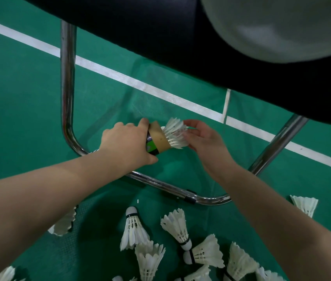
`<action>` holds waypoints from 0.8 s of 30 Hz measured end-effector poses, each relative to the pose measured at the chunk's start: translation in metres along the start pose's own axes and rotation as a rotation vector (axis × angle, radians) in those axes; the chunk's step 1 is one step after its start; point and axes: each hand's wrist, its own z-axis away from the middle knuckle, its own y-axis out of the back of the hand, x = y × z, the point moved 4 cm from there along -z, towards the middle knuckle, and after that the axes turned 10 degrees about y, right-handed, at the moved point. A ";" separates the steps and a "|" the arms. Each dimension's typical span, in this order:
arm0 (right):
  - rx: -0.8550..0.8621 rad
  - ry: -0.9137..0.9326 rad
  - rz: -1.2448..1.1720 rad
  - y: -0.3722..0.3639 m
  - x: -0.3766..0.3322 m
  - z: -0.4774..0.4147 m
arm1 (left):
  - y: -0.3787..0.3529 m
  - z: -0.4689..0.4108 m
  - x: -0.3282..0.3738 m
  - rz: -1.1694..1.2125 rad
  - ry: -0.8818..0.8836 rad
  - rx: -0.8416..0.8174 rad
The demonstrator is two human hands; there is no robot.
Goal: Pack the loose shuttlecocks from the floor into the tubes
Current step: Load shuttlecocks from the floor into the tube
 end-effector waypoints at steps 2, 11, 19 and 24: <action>-0.035 0.001 -0.015 -0.008 -0.004 0.004 | 0.003 0.001 -0.001 0.007 -0.007 0.011; -0.584 0.010 0.094 -0.035 -0.017 0.014 | 0.013 0.017 -0.004 0.053 -0.071 0.045; -0.905 -0.133 0.158 -0.063 -0.010 0.025 | 0.008 0.040 -0.010 -0.031 -0.157 0.053; -0.587 -0.127 -0.082 -0.071 -0.004 0.029 | 0.002 0.041 -0.015 -0.035 -0.152 0.073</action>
